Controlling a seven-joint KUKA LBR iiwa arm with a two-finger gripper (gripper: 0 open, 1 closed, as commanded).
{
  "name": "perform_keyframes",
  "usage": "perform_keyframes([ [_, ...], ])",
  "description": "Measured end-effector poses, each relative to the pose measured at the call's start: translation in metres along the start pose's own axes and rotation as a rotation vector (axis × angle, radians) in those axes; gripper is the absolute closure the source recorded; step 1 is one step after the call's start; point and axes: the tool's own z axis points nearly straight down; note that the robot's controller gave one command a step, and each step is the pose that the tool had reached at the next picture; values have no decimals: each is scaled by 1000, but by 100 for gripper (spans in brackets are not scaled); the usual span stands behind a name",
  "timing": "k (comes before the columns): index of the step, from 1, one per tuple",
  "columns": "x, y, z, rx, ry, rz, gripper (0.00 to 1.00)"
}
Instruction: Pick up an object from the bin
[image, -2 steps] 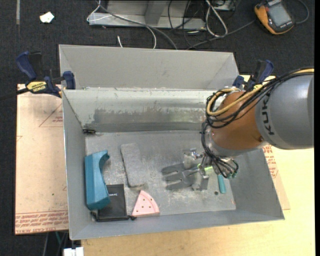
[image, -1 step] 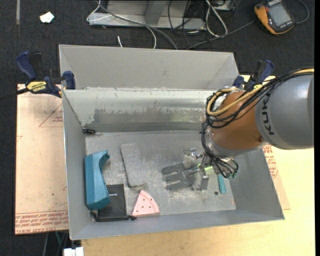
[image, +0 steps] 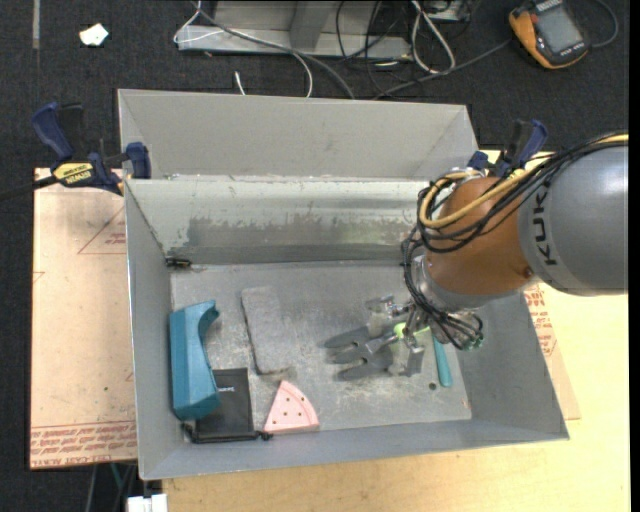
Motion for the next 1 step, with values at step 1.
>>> perform_keyframes([
  [1,-26,-1,-8,-1,-2,27,100],
])
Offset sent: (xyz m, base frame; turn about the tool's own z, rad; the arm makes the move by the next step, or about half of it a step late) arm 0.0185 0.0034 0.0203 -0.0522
